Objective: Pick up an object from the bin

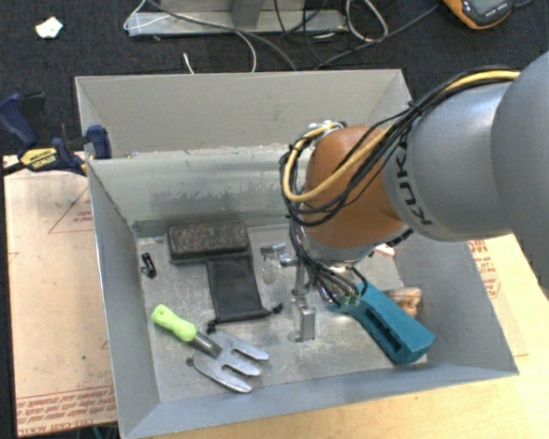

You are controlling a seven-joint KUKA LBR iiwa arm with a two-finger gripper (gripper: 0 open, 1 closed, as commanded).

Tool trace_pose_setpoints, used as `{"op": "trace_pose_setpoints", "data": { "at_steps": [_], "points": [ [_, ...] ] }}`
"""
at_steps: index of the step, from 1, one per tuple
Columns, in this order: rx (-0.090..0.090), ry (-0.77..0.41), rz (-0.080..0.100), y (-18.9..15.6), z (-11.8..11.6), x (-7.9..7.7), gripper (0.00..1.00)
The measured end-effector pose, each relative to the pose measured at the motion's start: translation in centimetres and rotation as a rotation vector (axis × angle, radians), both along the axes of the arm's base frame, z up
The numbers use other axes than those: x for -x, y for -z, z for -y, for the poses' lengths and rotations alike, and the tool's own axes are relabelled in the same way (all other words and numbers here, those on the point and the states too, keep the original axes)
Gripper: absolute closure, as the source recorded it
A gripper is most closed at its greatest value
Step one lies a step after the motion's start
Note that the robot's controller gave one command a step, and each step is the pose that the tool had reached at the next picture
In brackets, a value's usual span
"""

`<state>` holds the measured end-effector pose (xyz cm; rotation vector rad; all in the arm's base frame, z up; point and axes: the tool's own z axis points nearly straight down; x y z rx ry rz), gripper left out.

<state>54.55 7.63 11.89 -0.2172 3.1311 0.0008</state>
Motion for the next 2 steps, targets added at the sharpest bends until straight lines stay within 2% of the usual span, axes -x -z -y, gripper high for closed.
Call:
{"op": "trace_pose_setpoints", "data": {
  "at_steps": [1,2],
  "points": [
    [-0.005,0.108,0.003,3.1,-2.9,0.1,0.0],
    [-0.002,0.12,0.001,3.7,-4.9,0.6,1.0]
  ]
}}
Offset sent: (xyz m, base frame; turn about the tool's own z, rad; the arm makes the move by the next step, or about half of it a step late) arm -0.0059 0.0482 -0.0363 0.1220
